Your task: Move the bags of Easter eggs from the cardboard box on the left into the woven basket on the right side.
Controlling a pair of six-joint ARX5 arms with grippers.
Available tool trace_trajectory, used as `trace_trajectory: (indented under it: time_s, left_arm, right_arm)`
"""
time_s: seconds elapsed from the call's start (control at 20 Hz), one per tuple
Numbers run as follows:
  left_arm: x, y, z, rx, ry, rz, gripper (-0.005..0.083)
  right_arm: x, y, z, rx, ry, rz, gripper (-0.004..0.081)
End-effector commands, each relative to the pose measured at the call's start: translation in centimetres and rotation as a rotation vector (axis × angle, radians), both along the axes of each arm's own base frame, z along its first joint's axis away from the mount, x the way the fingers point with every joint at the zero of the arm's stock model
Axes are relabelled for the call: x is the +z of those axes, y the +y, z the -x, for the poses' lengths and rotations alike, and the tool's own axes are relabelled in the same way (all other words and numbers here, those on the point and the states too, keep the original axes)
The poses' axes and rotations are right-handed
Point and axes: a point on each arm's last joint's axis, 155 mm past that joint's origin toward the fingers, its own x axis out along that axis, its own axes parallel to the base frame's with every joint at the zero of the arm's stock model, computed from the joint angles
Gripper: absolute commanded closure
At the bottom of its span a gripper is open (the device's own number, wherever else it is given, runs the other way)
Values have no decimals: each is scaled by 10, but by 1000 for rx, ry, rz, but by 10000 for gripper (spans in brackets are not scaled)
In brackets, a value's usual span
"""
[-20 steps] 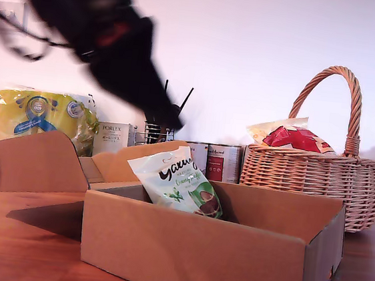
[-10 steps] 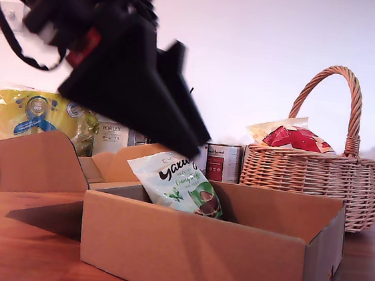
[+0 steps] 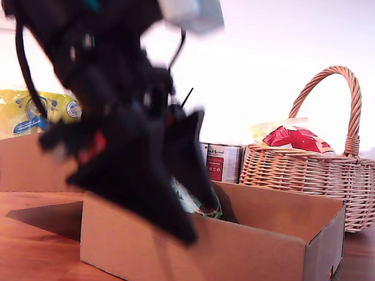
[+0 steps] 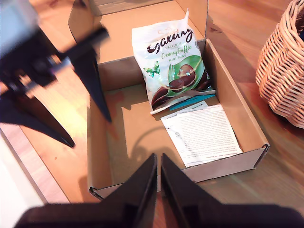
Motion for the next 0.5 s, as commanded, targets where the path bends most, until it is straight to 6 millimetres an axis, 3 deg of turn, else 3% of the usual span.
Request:
trace_trajectory:
  time_s: [0.0,0.1,0.2,0.45]
  left_arm:
    - [-9,1,2,-5,12,-21,403]
    - [-9,1,-1,-1,2,-21,549]
    - [-10,3,0,1,8,-29,776]
    - [-25,26,-7,56,-14,-149,794]
  right_arm:
    - [12,2,-2,6,-29,-14,783]
    - [12,3,-1,10,-27,-17,783]
    - [13,3,-1,11,-27,-18,783]
    - [14,5,1,23,-25,-27,783]
